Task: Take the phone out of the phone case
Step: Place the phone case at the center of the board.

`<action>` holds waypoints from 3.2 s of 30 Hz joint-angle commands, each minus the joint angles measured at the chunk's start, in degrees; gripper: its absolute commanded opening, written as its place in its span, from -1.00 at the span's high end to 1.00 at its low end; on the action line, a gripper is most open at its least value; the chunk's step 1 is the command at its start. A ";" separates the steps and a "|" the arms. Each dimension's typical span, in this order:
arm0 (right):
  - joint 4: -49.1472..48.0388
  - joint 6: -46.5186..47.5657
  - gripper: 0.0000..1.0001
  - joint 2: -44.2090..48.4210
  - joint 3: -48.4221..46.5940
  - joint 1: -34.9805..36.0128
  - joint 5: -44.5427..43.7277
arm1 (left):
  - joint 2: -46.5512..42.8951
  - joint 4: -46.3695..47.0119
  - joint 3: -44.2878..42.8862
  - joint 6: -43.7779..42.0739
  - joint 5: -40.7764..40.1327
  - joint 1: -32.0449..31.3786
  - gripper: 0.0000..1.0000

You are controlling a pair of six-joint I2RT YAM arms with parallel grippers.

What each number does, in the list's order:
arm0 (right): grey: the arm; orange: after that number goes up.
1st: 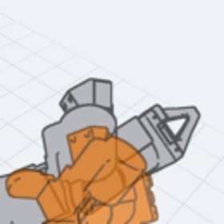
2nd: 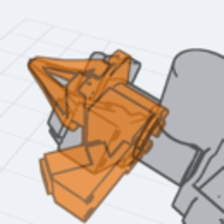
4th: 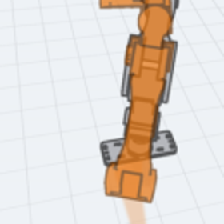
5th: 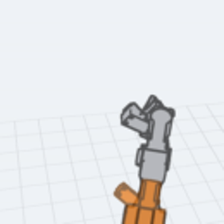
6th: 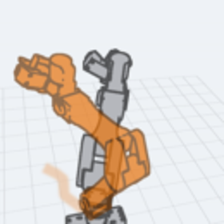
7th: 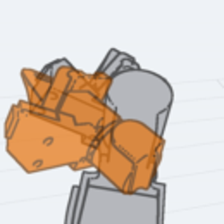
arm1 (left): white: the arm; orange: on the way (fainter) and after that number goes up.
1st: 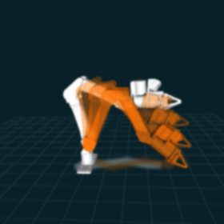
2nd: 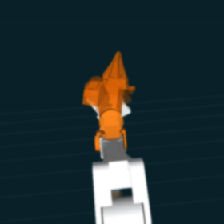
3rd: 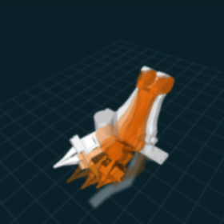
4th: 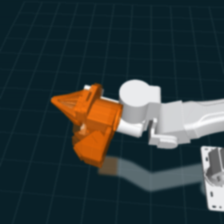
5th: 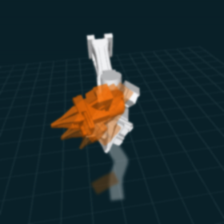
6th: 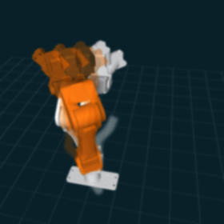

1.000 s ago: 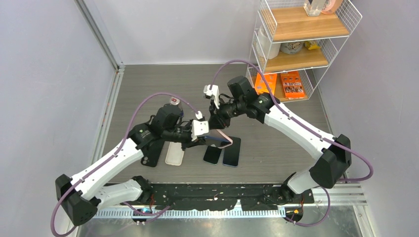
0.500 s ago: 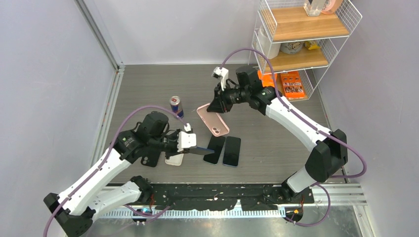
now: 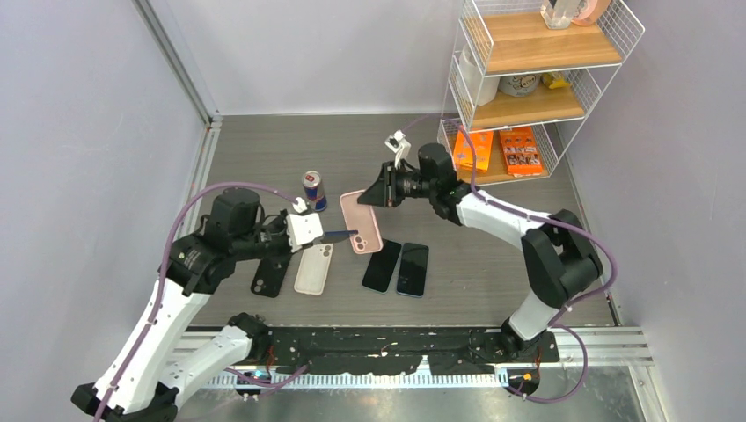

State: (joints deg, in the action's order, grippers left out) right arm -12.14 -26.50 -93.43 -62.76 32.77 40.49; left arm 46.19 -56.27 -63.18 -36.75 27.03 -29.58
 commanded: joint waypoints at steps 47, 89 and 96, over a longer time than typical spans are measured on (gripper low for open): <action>-50.25 -18.45 0.39 -17.15 26.23 11.07 -18.75 | -1.82 11.67 5.33 3.96 3.20 2.86 1.00; -25.91 7.71 -0.86 2.78 23.57 9.97 -24.70 | -4.26 11.23 6.93 3.32 2.80 2.89 1.00; -15.11 22.48 -0.91 15.39 24.23 5.21 -27.78 | -3.00 12.17 5.38 2.17 3.90 2.87 1.00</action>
State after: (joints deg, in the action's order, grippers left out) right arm -32.51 -14.66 -85.56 -37.41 40.23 15.92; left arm 42.94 -49.43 -55.27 -33.50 28.58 -26.98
